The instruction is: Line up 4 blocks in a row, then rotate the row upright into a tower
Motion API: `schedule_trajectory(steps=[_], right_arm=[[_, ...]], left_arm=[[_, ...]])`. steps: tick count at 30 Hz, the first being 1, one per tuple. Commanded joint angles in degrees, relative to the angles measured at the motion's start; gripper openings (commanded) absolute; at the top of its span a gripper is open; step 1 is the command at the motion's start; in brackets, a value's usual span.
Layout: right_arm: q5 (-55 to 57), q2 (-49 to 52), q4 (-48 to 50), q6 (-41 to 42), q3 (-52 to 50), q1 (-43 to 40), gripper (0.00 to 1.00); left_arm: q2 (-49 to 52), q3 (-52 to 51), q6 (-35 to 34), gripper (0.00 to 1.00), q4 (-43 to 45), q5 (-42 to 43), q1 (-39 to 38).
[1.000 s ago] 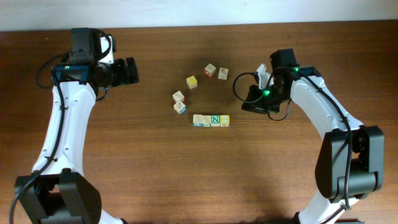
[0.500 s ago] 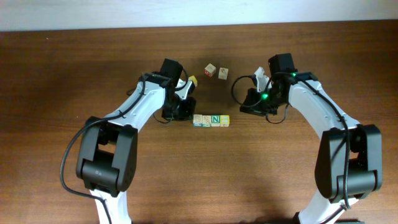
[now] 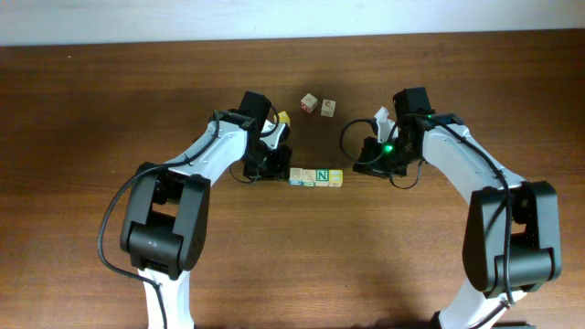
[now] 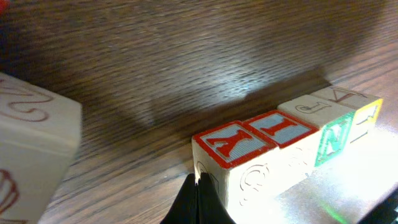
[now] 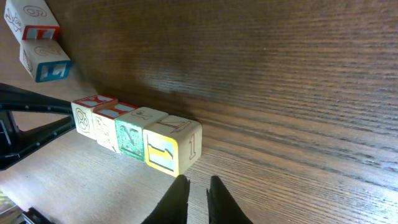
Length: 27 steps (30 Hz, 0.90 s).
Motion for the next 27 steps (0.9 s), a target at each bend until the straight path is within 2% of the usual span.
schedule_trajectory(steps=[1, 8, 20, 27], right_arm=[[0.6, 2.0, 0.3, -0.2, -0.5, 0.3, 0.12], [0.3, 2.0, 5.9, 2.4, -4.8, 0.3, 0.12], [-0.8, 2.0, 6.2, 2.4, -4.8, 0.3, 0.12], [-1.7, 2.7, 8.7, 2.4, -6.2, 0.4, 0.06]], left_arm=[[0.2, -0.3, 1.2, 0.00, 0.1, 3.6, 0.1], [0.2, -0.3, 1.4, 0.00, 0.1, 3.4, 1.5], [0.2, -0.3, 2.5, 0.00, 1.4, 7.6, 1.6], [0.2, -0.3, 2.5, 0.00, 1.4, 7.5, 1.6]])
